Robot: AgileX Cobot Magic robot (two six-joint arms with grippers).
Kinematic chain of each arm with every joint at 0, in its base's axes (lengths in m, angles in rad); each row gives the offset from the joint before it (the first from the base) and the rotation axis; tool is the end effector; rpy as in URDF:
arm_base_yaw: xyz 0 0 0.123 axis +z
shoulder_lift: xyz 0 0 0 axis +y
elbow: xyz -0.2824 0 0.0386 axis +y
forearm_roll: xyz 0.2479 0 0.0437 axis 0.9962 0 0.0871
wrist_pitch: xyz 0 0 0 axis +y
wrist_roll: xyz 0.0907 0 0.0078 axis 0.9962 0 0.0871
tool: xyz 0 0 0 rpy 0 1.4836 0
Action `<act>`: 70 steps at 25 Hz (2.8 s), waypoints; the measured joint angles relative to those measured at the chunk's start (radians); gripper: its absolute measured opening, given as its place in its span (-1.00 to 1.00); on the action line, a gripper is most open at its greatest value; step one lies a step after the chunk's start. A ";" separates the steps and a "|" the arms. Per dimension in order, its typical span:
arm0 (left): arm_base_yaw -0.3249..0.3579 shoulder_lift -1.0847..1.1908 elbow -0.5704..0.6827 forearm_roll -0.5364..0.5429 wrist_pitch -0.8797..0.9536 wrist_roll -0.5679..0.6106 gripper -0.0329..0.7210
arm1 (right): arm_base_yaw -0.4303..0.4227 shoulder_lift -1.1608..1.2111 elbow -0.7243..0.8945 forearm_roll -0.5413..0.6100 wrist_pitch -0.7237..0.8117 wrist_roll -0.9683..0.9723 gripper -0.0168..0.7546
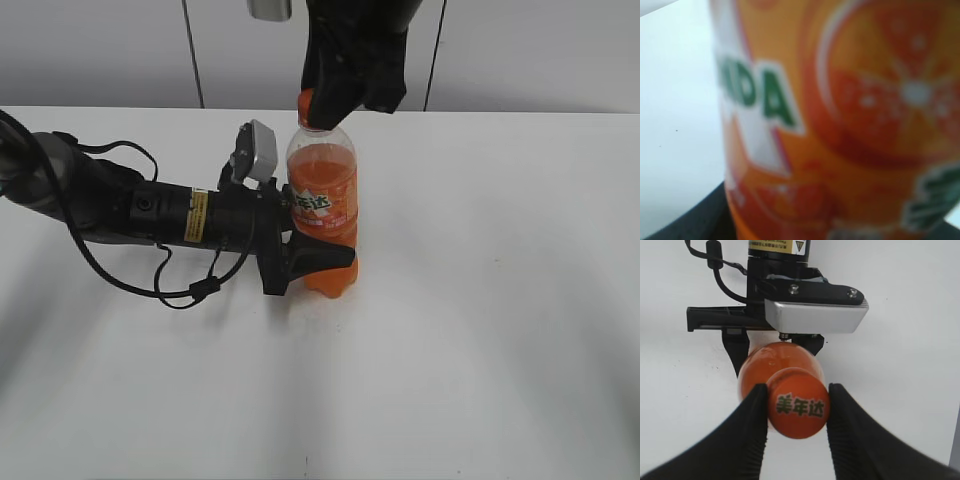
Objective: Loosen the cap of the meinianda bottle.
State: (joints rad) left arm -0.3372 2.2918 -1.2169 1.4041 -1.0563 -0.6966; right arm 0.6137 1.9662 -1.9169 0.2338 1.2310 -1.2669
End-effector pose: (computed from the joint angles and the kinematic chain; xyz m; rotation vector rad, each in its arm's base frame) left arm 0.3587 -0.2085 0.0821 1.3206 1.5732 -1.0257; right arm 0.3380 0.2625 0.3178 -2.1580 1.6353 0.1371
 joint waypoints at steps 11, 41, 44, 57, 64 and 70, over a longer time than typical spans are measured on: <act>0.000 0.000 0.000 0.000 0.000 0.000 0.17 | 0.000 0.000 0.000 0.003 0.000 -0.117 -0.25; 0.000 0.000 0.000 -0.001 0.000 -0.001 0.17 | 0.000 0.000 0.000 0.003 -0.002 -0.122 -0.20; 0.000 0.000 0.000 -0.001 0.000 -0.001 0.17 | 0.000 0.000 0.000 0.003 -0.003 -0.122 -0.20; -0.002 0.000 0.000 -0.008 0.006 -0.005 0.17 | 0.000 0.000 0.000 0.016 -0.005 -0.117 -0.09; -0.003 0.000 0.000 -0.008 0.009 -0.008 0.17 | 0.000 0.000 0.000 0.021 -0.006 -0.105 -0.07; -0.003 0.000 0.000 -0.009 0.011 -0.010 0.17 | 0.000 0.000 0.000 0.023 -0.006 -0.085 0.01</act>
State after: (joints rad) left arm -0.3400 2.2918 -1.2169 1.3952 -1.0452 -0.7063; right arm 0.6137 1.9662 -1.9169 0.2564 1.2254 -1.3521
